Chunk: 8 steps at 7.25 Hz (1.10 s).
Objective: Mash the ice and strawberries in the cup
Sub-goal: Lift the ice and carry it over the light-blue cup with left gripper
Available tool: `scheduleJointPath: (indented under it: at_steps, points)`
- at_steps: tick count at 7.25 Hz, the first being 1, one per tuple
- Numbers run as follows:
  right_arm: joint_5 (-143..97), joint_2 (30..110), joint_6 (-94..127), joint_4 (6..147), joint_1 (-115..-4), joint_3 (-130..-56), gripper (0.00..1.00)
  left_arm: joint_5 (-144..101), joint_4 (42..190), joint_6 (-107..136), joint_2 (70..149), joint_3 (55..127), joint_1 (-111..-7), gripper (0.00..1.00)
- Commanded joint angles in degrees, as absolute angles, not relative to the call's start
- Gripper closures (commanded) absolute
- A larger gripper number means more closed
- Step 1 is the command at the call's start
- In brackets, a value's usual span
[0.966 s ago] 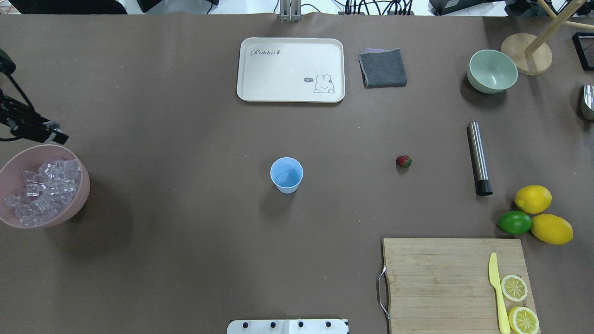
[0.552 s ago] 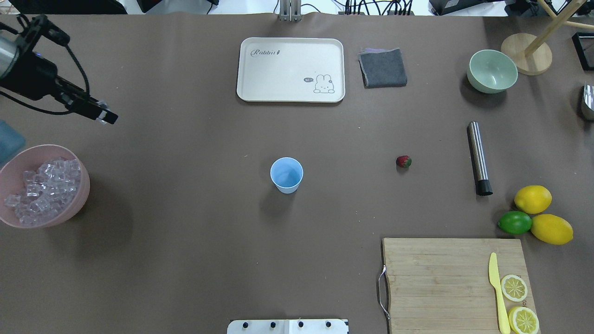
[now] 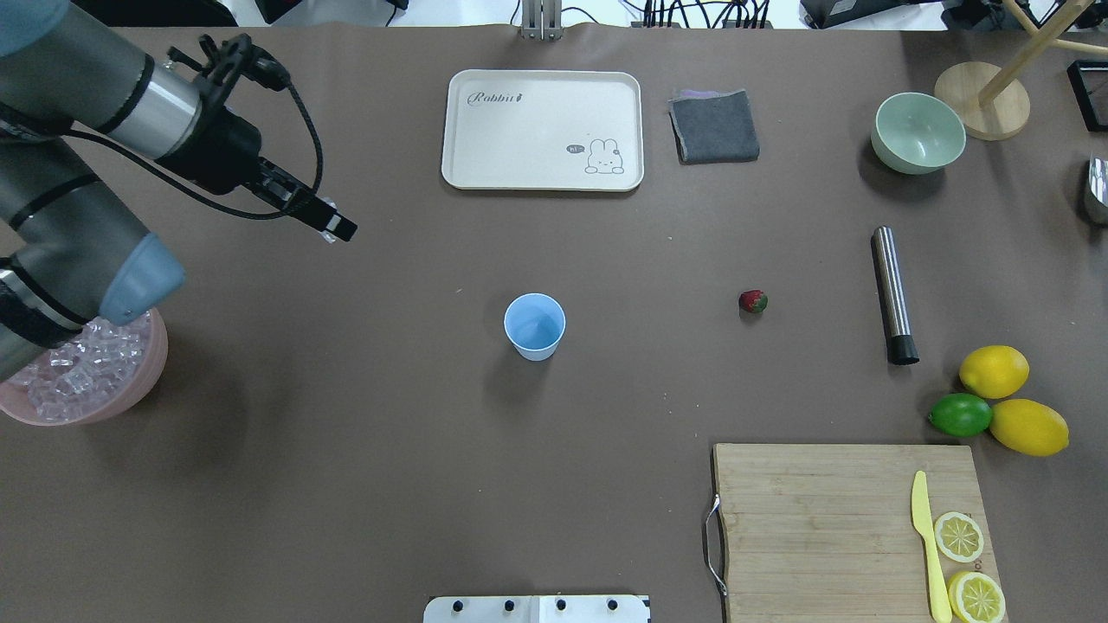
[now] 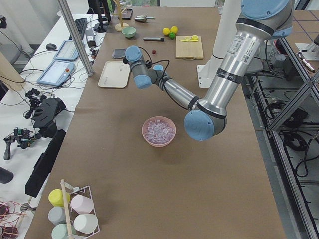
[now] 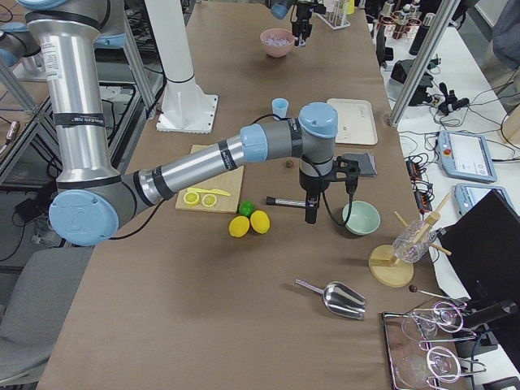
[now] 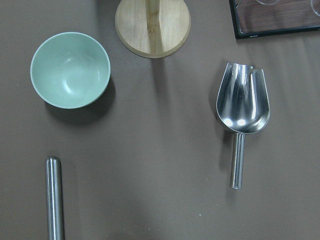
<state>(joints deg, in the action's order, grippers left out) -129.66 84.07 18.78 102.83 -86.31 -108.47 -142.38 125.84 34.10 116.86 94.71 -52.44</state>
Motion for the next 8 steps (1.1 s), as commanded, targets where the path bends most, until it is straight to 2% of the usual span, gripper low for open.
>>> scheduleJointPath:
  at_steps: [1,5,8]
  points:
    - [-129.73,84.11,18.72,102.83,-86.22,-108.54,0.00,-132.86,127.95,41.54,120.31,95.10,-44.60,1.00]
    - [-129.55,84.20,18.63,102.74,-85.96,-108.72,0.00,-114.76,132.18,47.63,122.52,95.10,-30.27,1.00]
    - [-129.55,84.37,18.63,102.74,-85.96,-108.81,0.00,-113.64,132.19,47.72,124.71,93.17,-29.53,1.00]
